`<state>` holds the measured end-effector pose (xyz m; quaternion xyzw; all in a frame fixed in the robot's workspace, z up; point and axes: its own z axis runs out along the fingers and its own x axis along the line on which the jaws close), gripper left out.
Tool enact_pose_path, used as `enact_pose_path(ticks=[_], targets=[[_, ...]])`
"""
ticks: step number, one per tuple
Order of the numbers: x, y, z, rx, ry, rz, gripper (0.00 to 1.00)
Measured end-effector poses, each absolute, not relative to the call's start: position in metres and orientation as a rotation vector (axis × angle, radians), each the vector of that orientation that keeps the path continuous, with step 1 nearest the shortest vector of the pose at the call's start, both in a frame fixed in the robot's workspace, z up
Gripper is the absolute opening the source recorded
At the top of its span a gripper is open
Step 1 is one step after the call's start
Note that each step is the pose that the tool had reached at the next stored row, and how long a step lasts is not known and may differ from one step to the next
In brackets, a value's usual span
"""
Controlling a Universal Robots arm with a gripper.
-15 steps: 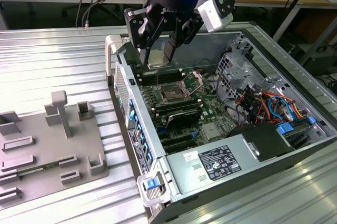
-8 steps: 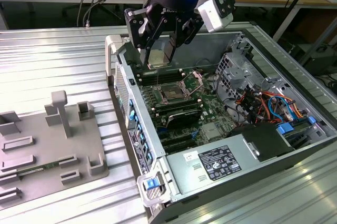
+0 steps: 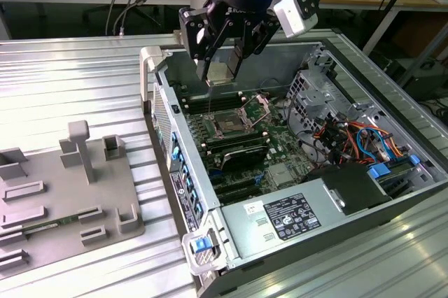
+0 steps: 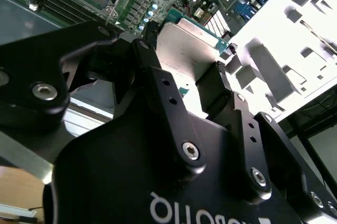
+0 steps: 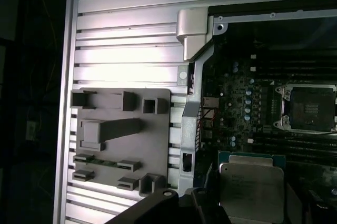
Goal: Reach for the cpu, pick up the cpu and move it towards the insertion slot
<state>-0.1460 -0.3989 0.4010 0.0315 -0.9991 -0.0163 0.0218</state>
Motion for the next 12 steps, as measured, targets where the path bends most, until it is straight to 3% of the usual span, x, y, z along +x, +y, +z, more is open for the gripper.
enact_pose_path(ticks=[12], targets=[[-0.1428,-0.3934,0.4000,0.022,-3.098,-0.052,0.55]])
